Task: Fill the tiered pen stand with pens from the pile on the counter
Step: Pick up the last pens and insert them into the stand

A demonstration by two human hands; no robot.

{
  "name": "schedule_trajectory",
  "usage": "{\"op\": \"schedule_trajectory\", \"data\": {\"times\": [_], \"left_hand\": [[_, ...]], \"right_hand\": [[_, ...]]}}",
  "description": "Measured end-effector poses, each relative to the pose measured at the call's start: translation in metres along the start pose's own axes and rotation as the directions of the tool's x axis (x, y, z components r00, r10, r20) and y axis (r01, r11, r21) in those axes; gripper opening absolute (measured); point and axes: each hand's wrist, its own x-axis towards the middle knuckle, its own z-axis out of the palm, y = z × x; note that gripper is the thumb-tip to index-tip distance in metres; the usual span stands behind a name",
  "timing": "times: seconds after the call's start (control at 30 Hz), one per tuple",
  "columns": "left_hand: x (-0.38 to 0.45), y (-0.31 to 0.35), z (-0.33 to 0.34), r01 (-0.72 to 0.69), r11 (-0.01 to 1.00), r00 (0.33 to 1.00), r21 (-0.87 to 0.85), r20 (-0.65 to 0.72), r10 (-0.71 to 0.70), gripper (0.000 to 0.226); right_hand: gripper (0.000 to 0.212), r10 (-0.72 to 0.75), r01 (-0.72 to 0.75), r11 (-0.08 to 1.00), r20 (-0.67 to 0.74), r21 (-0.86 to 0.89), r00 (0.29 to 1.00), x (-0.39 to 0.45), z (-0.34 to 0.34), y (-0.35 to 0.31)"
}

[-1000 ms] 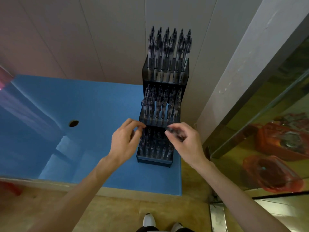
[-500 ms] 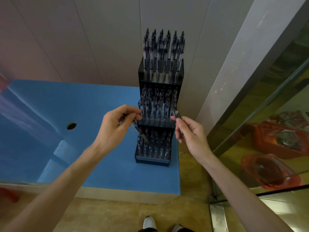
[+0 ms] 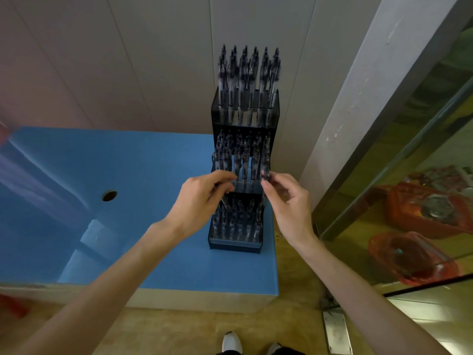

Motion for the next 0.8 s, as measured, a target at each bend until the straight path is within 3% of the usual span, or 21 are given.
{"op": "schedule_trajectory", "data": {"times": [0.17,0.3,0.5,0.6,0.8], "left_hand": [[-0.007,-0.004,0.013,0.039,0.998,0.996,-0.051,-0.080,-0.043,0.023],[-0.007,-0.005,0.014,0.155,0.968,0.986,-0.196,-0.038,-0.165,0.029],[-0.013,-0.010,0.017,0.239,0.917,0.969,-0.320,0.021,-0.246,0.023],[-0.015,-0.012,0.021,0.234,0.934,0.972,-0.271,0.029,-0.235,0.019],[-0.023,-0.017,0.027,0.208,0.951,0.977,-0.228,0.000,-0.213,0.016]], "right_hand": [[0.021,-0.024,0.030,0.998,-0.119,0.056,0.993,-0.016,-0.001,0.001],[0.024,-0.068,0.079,0.994,-0.156,0.070,0.985,-0.026,-0.005,0.000],[0.023,-0.099,0.099,0.995,-0.011,0.010,0.995,-0.031,-0.009,0.001],[0.028,-0.062,0.068,0.995,0.076,-0.074,0.995,-0.032,-0.005,0.011],[0.023,-0.163,0.189,0.953,0.122,-0.238,0.979,-0.033,-0.005,0.032]]}}
